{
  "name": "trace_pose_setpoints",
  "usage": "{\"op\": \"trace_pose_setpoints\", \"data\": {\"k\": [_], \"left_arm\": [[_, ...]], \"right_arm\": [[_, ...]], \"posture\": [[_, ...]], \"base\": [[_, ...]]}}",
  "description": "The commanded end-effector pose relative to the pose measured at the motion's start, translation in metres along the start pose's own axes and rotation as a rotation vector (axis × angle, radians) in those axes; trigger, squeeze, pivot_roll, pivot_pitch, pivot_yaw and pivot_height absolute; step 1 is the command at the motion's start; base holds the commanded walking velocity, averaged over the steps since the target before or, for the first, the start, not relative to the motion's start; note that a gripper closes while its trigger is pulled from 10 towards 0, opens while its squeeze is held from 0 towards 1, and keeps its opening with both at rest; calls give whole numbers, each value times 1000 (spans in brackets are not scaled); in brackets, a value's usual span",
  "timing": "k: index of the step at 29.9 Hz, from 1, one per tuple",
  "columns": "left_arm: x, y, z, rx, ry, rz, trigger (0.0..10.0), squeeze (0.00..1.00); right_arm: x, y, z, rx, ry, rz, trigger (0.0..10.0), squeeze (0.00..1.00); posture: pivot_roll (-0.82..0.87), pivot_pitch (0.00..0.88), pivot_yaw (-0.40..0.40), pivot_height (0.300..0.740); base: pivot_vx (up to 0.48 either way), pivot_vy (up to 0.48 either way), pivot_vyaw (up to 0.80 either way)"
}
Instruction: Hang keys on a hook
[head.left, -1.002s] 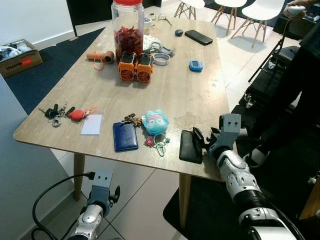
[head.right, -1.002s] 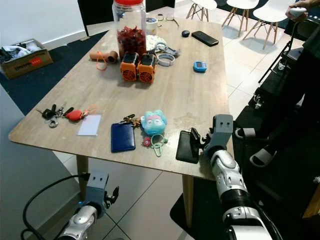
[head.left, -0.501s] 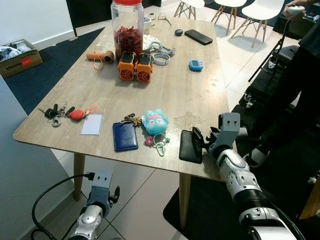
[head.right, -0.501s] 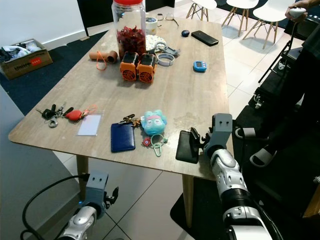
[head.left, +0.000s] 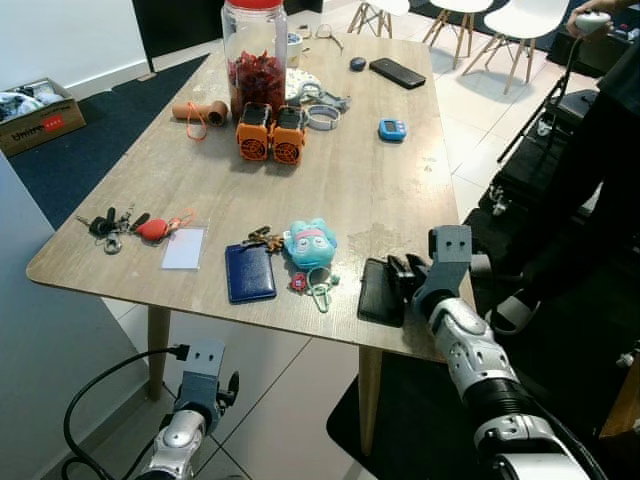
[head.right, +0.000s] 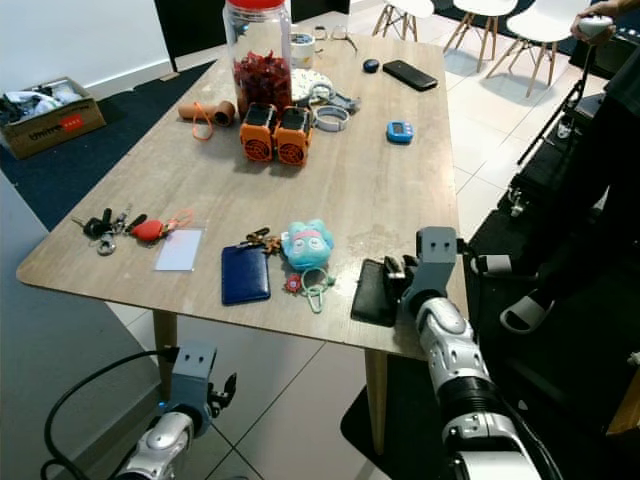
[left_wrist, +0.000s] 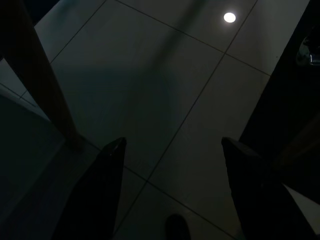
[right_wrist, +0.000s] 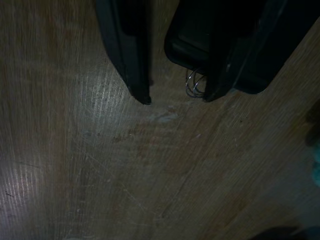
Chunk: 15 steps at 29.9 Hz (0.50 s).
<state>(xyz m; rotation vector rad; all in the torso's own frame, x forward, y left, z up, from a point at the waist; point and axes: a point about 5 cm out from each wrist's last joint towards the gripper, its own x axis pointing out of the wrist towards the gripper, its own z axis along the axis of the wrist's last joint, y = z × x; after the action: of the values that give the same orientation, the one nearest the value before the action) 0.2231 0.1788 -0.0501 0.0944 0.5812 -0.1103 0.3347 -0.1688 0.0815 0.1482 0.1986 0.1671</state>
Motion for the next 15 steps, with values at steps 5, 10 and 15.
{"op": "trace_pose_setpoints", "data": {"k": [5, 10, 15], "left_arm": [[-3, 4, -5, -3, 21, 11, 10000, 0], [-2, 6, -4, 1, 19, 16, 10000, 0], [-2, 6, -3, 4, 18, 20, 10000, 0]], "right_arm": [[-1, -3, -4, -9, 27, -20, 10000, 0], [0, -6, 0, -17, 22, -38, 10000, 0], [2, -5, 6, -10, 5, -42, 10000, 0]], "posture": [[85, 71, -56, 740], [86, 68, -56, 740], [84, 63, -57, 740]], "base": [[0, 0, 0], [0, 0, 0], [0, 0, 0]]}}
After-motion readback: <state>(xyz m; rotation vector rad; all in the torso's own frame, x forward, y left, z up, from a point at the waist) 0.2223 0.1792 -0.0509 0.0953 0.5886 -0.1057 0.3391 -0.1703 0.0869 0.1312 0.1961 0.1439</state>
